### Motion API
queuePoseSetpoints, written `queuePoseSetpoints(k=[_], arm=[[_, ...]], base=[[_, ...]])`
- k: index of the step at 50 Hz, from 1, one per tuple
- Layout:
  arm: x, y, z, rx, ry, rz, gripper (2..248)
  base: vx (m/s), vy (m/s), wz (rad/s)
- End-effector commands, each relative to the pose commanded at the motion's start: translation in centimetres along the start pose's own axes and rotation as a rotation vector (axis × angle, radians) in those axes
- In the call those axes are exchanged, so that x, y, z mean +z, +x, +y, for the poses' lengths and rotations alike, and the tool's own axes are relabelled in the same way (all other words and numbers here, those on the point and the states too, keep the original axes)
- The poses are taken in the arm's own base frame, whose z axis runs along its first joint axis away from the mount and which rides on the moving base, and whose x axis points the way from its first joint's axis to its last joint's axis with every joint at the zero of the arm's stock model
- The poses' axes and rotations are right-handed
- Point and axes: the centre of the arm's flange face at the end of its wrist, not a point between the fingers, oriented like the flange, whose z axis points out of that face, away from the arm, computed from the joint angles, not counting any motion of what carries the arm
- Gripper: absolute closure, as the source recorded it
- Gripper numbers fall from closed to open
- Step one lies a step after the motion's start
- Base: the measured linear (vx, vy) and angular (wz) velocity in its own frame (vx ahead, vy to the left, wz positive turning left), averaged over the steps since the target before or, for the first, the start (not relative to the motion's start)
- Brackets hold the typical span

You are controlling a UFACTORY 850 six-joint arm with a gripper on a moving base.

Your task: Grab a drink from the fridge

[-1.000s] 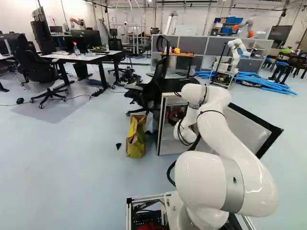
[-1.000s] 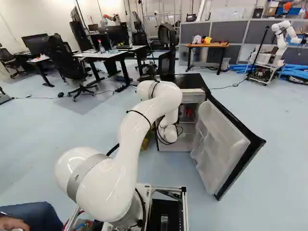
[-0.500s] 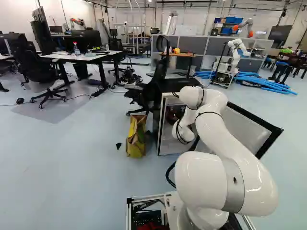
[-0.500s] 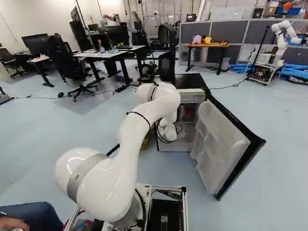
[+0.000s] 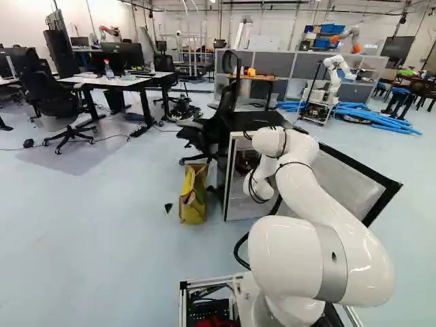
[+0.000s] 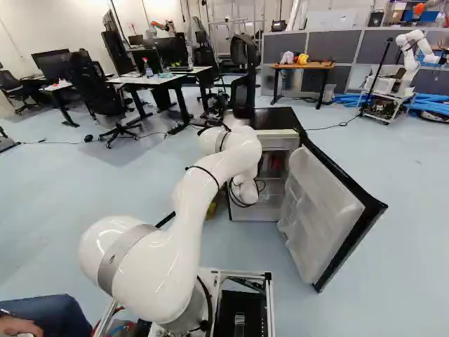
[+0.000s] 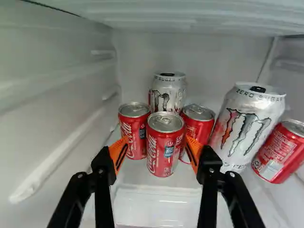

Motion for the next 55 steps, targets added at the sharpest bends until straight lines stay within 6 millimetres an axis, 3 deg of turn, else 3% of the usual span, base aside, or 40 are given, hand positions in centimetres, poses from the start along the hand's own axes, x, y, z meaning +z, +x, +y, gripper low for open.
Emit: queuePoseSetpoints(k=[19,20,25,26,31,55], arm=[[0.44,-0.11,0.05,-0.004,0.001,0.009,76],[0.44,-0.11,0.05,-0.004,0.001,0.009,111],[0.44,-0.11,0.05,-0.004,0.001,0.009,111],[0.44,-0.11,0.05,-0.004,0.001,0.009,148],[0.44,-0.11,0.05,-0.004,0.001,0.009,156],[-0.03,0.01,0.0,0.0,0.0,0.0,156]], base=[[0.0,0.0,0.0],[0.0,0.0,0.0],[0.0,0.0,0.0],[0.0,0.0,0.0],[0.0,0.0,0.0],[0.0,0.0,0.0]])
